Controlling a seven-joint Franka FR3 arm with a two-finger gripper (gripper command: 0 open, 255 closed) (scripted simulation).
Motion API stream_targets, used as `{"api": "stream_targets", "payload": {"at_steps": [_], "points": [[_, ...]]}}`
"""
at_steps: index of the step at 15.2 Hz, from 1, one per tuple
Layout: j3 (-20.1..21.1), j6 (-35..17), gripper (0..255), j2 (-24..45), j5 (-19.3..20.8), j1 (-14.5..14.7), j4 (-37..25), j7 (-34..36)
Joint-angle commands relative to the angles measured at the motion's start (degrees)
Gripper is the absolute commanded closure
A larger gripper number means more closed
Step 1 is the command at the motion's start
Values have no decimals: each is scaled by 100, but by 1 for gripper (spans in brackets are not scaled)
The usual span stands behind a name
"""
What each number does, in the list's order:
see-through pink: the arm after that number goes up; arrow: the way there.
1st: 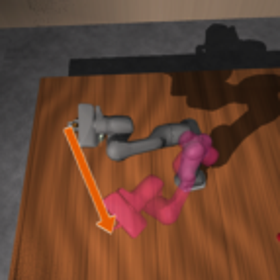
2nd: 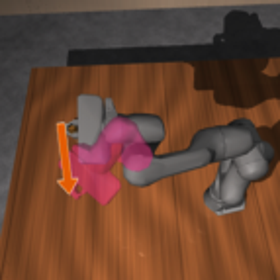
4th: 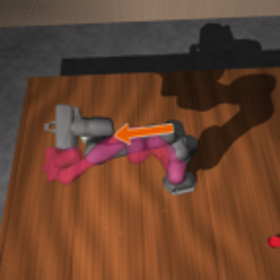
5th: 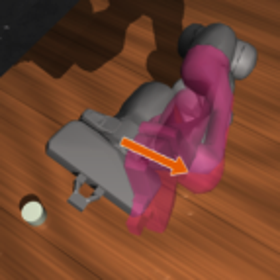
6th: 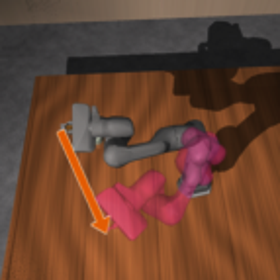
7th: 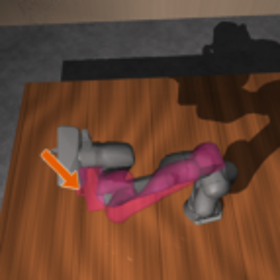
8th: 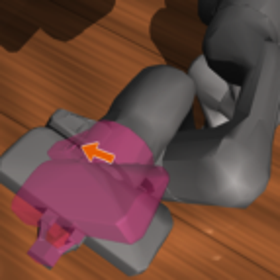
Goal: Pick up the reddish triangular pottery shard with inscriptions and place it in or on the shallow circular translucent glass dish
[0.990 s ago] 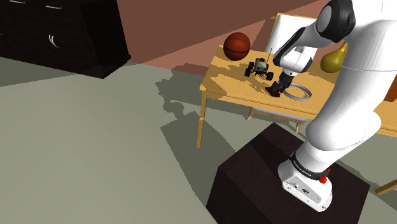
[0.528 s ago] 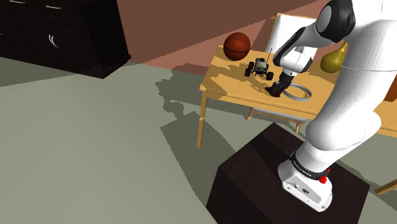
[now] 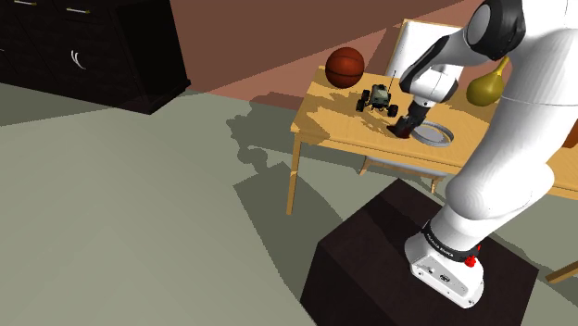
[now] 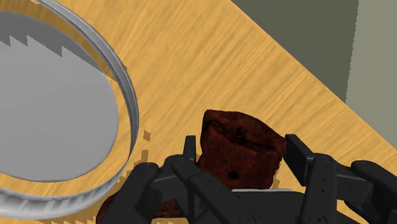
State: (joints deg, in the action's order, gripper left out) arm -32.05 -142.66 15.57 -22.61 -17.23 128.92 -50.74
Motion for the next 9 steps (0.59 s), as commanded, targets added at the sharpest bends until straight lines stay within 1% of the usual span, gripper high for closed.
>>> {"api": "stream_targets", "payload": {"at_steps": [1, 9], "points": [[-67, 110, 255, -124, 141, 47, -16, 106], [-278, 587, 255, -644, 710, 201, -107, 536]]}}
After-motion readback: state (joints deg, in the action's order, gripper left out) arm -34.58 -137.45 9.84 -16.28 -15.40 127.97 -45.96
